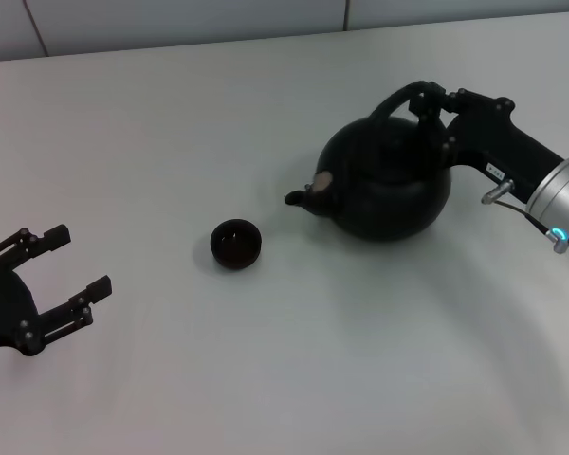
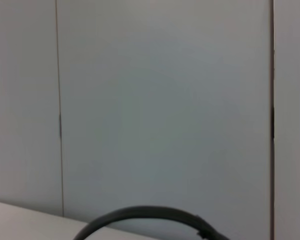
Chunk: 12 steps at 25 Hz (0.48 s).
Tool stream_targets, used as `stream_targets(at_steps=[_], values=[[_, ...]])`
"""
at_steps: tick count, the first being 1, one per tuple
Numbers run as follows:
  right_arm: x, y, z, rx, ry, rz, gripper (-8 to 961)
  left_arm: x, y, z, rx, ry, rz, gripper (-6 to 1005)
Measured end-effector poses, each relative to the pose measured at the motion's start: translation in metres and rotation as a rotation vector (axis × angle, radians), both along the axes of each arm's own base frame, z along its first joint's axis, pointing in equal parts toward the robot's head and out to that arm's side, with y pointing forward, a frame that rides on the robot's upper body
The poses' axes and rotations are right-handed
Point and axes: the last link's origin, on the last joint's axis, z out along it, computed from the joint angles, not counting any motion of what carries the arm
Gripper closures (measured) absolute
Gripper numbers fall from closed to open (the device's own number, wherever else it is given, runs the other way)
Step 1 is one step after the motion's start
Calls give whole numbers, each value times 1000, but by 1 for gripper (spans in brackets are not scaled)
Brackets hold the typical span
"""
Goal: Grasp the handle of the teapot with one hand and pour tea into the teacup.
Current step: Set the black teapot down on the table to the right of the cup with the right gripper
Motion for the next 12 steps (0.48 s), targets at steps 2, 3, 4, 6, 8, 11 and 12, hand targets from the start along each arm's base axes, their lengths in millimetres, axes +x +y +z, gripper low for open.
stream_targets(at_steps=[2, 3, 4, 6, 8, 11, 12], values=[[1, -1, 0, 2, 1, -7, 805, 0, 0, 0, 0, 0, 0, 229], [2, -1, 1, 5, 4, -11, 786, 0, 0, 0, 0, 0, 0, 229], [3, -2, 1, 7, 8, -13, 767, 0, 0, 0, 0, -1, 0, 229], [4, -4, 1, 8, 13, -15, 728, 0, 0, 0, 0, -1, 0, 229], [5, -6, 2, 9, 16, -16, 689, 0, 0, 0, 0, -2, 0, 229], [5, -7, 2, 11, 20, -12, 631, 0, 0, 0, 1, -2, 0, 229], [5, -8, 2, 11, 21, -11, 554, 0, 0, 0, 1, -3, 0, 229]])
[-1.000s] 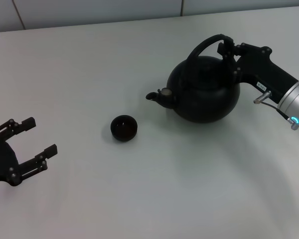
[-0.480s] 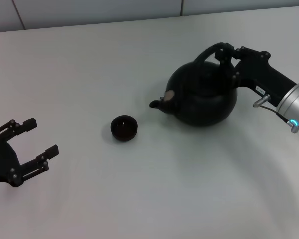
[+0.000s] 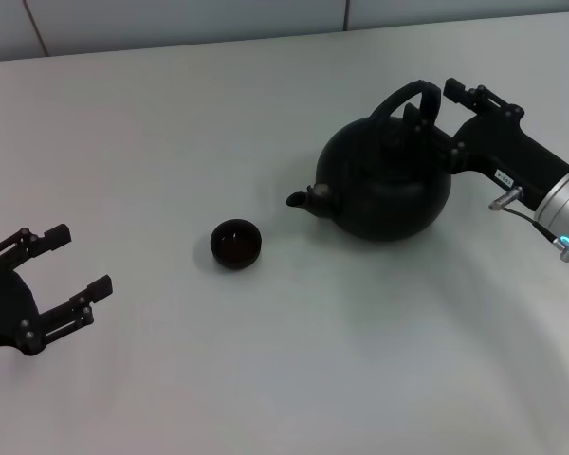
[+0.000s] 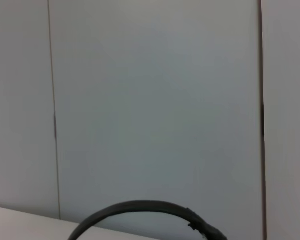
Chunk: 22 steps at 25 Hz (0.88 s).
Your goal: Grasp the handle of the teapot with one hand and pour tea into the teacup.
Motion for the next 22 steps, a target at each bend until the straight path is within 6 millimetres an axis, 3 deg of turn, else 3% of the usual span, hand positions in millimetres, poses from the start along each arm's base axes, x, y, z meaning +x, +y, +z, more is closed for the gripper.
stream_targets(at_steps=[2, 7, 17, 22], values=[[0, -1, 0, 2, 3, 2, 401, 0, 0, 0, 0, 0, -1, 229], [4, -10, 3, 12, 16, 13, 222, 0, 0, 0, -1, -1, -1, 229], [29, -82, 12, 75, 78, 18, 222, 0, -2, -2, -9, -7, 4, 229], [33, -92, 11, 87, 96, -2, 222, 0, -2, -3, -12, -5, 4, 229]])
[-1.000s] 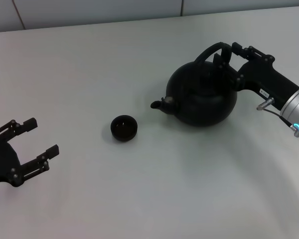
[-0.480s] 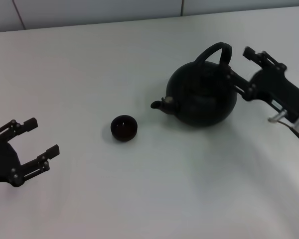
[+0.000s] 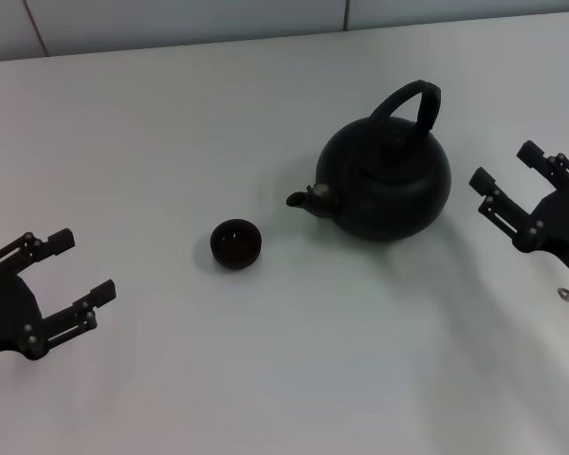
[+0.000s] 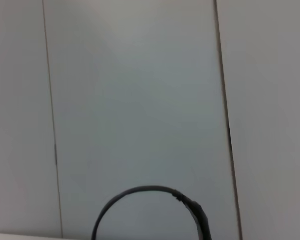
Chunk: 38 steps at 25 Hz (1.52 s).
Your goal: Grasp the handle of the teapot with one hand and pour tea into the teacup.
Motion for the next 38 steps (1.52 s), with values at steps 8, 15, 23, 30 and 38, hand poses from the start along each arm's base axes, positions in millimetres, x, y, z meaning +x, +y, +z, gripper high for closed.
stream_targets(at_steps=[8, 15, 23, 30, 38], values=[[-15, -1, 26, -195, -27, 233, 221, 3, 7, 4, -33, 22, -27, 229], [-29, 29, 50, -574, -199, 284, 221, 11, 26, 12, -143, 59, -49, 229], [-50, 62, 59, -770, -420, 283, 222, 24, 51, 26, -312, 156, -49, 229], [-61, 71, 59, -798, -475, 289, 222, 32, 60, 31, -364, 220, -54, 229], [-64, 72, 55, -798, -486, 297, 221, 35, 60, 29, -356, 207, -61, 229]])
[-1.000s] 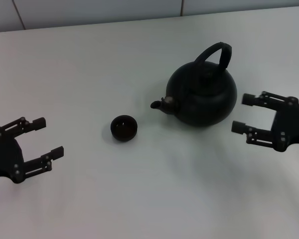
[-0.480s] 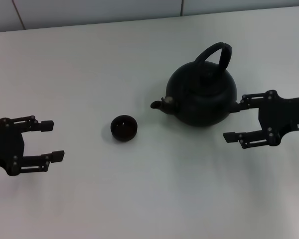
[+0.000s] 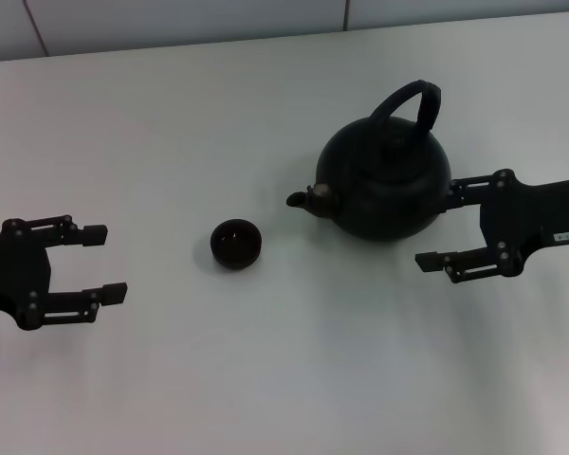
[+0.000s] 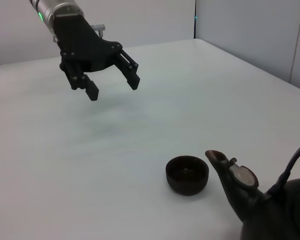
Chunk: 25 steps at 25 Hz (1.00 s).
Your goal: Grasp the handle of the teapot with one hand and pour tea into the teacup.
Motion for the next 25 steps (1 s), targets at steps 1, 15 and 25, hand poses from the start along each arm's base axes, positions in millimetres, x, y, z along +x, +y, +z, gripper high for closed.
stream_targets(at_steps=[1, 15, 25], values=[[0, 0, -1, 1, 0, 1, 221, 0, 0, 0, 1, 0, -1, 229], [13, -12, -1, 19, -6, -20, 221, 1, -1, -4, 0, -7, -7, 229], [16, -17, -1, 15, -4, -20, 222, 3, 0, -4, 0, -7, -13, 229]])
